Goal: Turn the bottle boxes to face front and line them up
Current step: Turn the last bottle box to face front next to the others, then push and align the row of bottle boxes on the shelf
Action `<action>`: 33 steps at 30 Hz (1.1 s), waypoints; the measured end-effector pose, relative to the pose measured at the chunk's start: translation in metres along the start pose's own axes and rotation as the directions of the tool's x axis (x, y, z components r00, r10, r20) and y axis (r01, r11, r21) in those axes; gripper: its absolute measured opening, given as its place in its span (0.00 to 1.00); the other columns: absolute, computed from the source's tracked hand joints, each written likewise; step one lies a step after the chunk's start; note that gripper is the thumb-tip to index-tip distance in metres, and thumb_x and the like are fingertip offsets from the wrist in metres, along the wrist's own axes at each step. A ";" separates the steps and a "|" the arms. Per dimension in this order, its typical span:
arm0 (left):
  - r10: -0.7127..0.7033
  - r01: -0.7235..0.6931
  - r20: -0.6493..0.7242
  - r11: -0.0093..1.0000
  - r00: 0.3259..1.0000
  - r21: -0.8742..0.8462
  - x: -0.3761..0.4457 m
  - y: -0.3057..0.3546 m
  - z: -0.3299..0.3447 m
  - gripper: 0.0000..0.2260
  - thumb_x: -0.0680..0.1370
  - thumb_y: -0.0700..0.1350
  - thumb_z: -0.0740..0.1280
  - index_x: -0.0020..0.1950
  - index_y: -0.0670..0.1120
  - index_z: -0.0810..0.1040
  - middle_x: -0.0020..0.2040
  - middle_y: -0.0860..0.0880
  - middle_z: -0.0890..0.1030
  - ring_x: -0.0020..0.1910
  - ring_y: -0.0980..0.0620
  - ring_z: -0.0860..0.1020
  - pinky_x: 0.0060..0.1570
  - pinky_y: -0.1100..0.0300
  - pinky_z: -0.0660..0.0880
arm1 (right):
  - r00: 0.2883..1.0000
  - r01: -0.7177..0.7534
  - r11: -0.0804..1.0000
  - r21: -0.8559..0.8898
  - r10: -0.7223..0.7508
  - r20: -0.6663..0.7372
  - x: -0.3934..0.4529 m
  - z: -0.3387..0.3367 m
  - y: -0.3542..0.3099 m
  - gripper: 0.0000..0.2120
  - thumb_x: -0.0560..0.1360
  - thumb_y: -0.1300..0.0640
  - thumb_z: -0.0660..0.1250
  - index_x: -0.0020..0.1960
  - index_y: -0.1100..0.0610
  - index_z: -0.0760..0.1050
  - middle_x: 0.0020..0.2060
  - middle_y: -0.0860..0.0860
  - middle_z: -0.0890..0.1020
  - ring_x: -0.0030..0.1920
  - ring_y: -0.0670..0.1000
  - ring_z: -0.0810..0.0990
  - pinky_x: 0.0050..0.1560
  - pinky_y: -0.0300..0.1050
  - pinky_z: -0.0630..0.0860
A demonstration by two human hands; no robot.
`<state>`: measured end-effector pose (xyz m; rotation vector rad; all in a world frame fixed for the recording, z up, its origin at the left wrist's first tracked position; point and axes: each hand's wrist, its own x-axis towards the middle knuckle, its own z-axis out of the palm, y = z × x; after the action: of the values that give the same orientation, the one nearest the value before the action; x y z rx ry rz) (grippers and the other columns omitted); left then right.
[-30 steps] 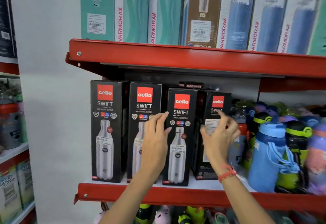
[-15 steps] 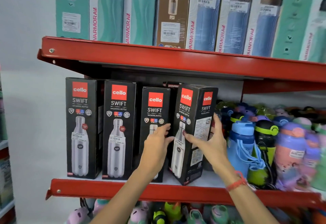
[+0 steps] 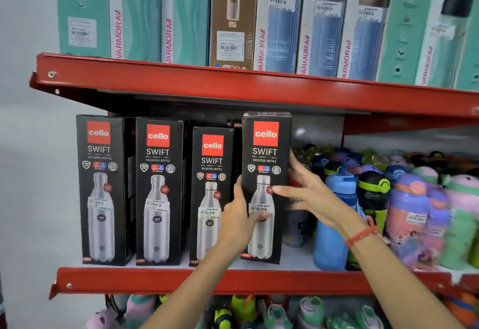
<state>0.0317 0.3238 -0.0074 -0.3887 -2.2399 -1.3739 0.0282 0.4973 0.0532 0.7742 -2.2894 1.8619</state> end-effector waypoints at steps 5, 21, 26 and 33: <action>-0.130 0.133 -0.031 0.982 0.991 0.133 0.010 -0.004 0.017 0.41 0.73 0.43 0.71 0.77 0.48 0.47 0.49 0.36 0.81 0.49 0.40 0.79 0.52 0.48 0.75 | 0.998 -0.042 0.999 -0.003 0.041 -0.056 0.015 0.002 0.023 0.42 0.74 0.63 0.70 0.74 0.34 0.54 0.67 0.42 0.76 0.60 0.41 0.79 0.45 0.47 0.82; 0.044 -0.058 0.055 0.961 0.997 0.270 -0.008 -0.029 0.007 0.33 0.77 0.30 0.57 0.77 0.45 0.45 0.76 0.41 0.61 0.64 0.41 0.74 0.62 0.51 0.72 | 0.798 -0.032 0.893 -0.449 -0.247 -0.549 0.017 0.054 0.049 0.28 0.74 0.61 0.70 0.71 0.48 0.68 0.62 0.52 0.77 0.57 0.50 0.80 0.61 0.48 0.75; 0.272 -0.245 -0.302 0.961 0.914 0.125 -0.029 -0.059 -0.084 0.12 0.79 0.36 0.60 0.60 0.45 0.77 0.54 0.51 0.82 0.52 0.58 0.79 0.56 0.63 0.74 | 0.675 0.032 0.868 -0.495 -0.384 -0.630 0.011 0.125 0.026 0.07 0.76 0.61 0.66 0.52 0.56 0.80 0.47 0.53 0.80 0.42 0.51 0.81 0.46 0.31 0.77; 0.114 -0.015 -0.572 0.984 0.812 0.175 -0.051 -0.148 -0.204 0.16 0.79 0.38 0.58 0.67 0.42 0.69 0.66 0.42 0.69 0.67 0.48 0.66 0.67 0.62 0.59 | 0.957 0.083 0.950 -0.302 -0.160 -0.241 0.015 0.272 0.042 0.09 0.78 0.57 0.64 0.56 0.52 0.80 0.46 0.47 0.86 0.45 0.44 0.85 0.51 0.50 0.82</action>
<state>0.0563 0.0753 -0.0687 0.0235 -1.7833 -1.0722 0.0627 0.2429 -0.0476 0.5736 -2.2167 1.4332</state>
